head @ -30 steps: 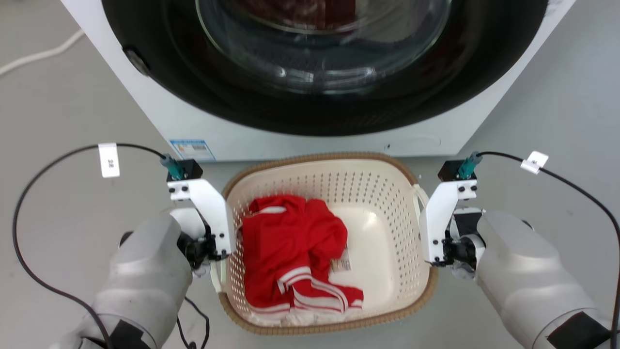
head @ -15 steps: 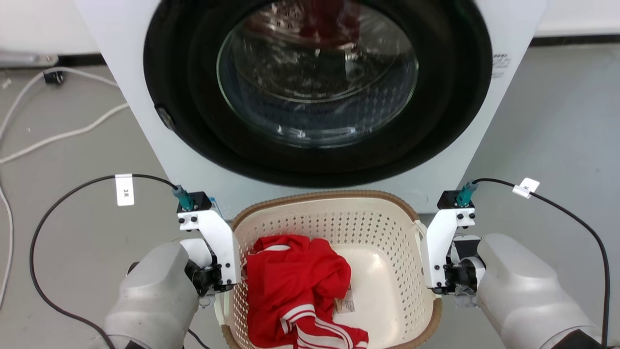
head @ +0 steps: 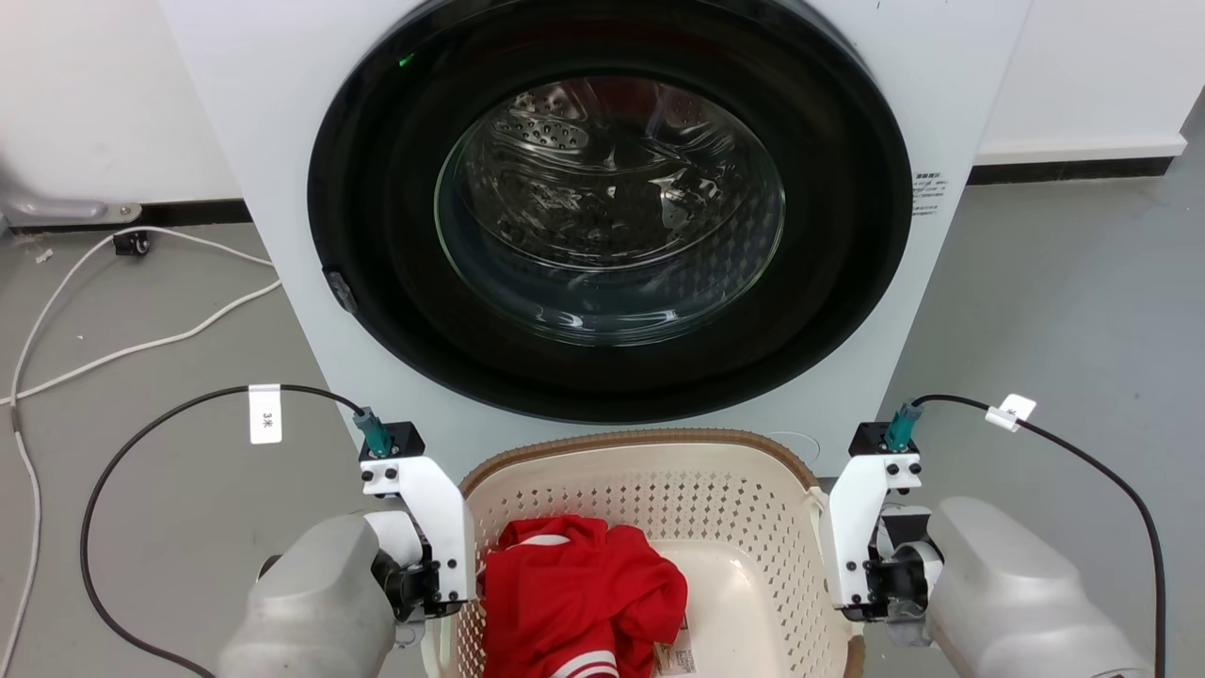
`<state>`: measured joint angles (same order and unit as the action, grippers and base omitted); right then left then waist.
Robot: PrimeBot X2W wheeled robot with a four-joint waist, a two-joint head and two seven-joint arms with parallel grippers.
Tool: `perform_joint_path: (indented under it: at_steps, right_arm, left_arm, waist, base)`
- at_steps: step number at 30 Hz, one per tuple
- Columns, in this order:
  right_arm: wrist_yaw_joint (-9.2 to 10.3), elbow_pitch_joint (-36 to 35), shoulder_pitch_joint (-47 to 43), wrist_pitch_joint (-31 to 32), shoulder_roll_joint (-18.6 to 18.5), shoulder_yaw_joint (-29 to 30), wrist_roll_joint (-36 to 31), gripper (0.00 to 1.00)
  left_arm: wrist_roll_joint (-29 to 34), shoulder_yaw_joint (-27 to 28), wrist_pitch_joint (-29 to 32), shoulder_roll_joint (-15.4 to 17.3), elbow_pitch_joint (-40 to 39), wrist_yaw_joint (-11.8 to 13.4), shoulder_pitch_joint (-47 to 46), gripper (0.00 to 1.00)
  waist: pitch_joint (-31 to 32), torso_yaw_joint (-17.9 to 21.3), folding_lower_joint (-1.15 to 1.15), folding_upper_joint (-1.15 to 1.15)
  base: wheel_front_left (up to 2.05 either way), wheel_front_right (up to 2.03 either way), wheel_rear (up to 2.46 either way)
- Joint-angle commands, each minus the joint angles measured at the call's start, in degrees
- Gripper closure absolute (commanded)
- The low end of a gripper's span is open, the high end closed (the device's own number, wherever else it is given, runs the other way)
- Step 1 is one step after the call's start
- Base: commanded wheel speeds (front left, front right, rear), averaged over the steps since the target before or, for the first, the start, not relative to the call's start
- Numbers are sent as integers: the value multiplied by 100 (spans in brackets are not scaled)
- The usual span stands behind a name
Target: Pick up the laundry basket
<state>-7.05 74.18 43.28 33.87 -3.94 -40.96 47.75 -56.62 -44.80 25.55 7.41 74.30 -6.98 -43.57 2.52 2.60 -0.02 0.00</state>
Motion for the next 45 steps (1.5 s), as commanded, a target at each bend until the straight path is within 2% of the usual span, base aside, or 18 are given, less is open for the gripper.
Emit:
perform_joint_path:
  at_steps: [1, 20, 45]
  right_arm:
    - [-80, -75, -59, 23, 193, -16, 70, 100]
    - [-81, -78, -270, -169, 213, -186, 132, 100]
    - [-81, -80, -263, -278, 218, -164, 99, 100]
  left_arm:
    - [-7, -24, 9, -218, -96, -62, 42, 100]
    - [-15, -149, -10, -387, -101, -77, 175, 100]
    - [-25, -257, -147, -391, -99, -89, 181, 100]
  waist:
    - [48, 13, 2, 0]
    - [178, -96, 2, 0]
    - [164, -105, 2, 0]
  base:
    - [0, 0, 0]
    - [0, 0, 0]
    - [0, 0, 0]
